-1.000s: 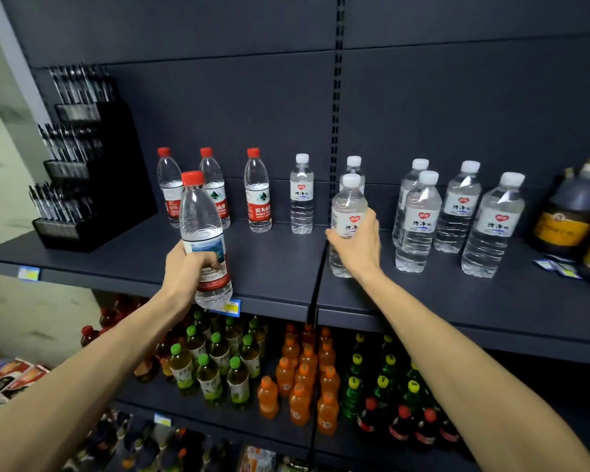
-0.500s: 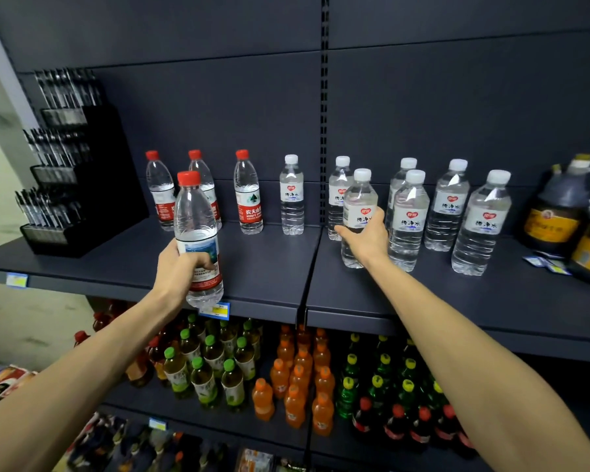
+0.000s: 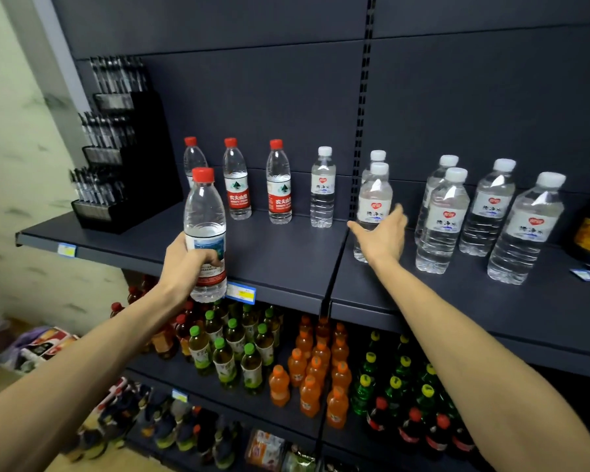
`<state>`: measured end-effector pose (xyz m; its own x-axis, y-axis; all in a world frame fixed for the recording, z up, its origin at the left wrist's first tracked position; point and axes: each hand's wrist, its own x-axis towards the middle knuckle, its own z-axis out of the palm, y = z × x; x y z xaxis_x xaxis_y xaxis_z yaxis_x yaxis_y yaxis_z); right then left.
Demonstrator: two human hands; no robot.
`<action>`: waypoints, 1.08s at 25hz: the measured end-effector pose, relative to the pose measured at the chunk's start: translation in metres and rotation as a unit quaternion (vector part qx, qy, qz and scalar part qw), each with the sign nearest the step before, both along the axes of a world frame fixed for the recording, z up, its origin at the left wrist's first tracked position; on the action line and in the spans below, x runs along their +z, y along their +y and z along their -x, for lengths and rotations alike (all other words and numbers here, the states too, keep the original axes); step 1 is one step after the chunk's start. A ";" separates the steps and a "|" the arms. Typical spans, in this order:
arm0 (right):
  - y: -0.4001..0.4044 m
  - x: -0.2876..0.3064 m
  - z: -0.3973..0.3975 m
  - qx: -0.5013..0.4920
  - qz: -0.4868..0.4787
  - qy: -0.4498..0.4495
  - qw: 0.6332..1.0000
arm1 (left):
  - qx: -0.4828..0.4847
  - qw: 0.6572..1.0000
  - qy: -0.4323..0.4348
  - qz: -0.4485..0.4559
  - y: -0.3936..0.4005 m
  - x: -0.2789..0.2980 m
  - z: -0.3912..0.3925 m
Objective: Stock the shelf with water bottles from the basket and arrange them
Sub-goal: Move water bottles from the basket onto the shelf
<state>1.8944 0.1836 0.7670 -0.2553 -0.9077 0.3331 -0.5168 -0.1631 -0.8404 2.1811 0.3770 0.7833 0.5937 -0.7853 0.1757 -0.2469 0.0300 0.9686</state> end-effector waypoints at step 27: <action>0.084 0.033 -0.229 0.431 -0.069 -0.199 0.877 | 0.024 0.994 -0.102 -0.031 0.049 -0.048 -0.096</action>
<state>2.1230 0.2679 0.7995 0.4751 -0.8453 0.2444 0.0875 -0.2310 -0.9690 2.2768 0.4259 0.7349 0.5883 -0.7698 0.2475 -0.4376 -0.0457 0.8980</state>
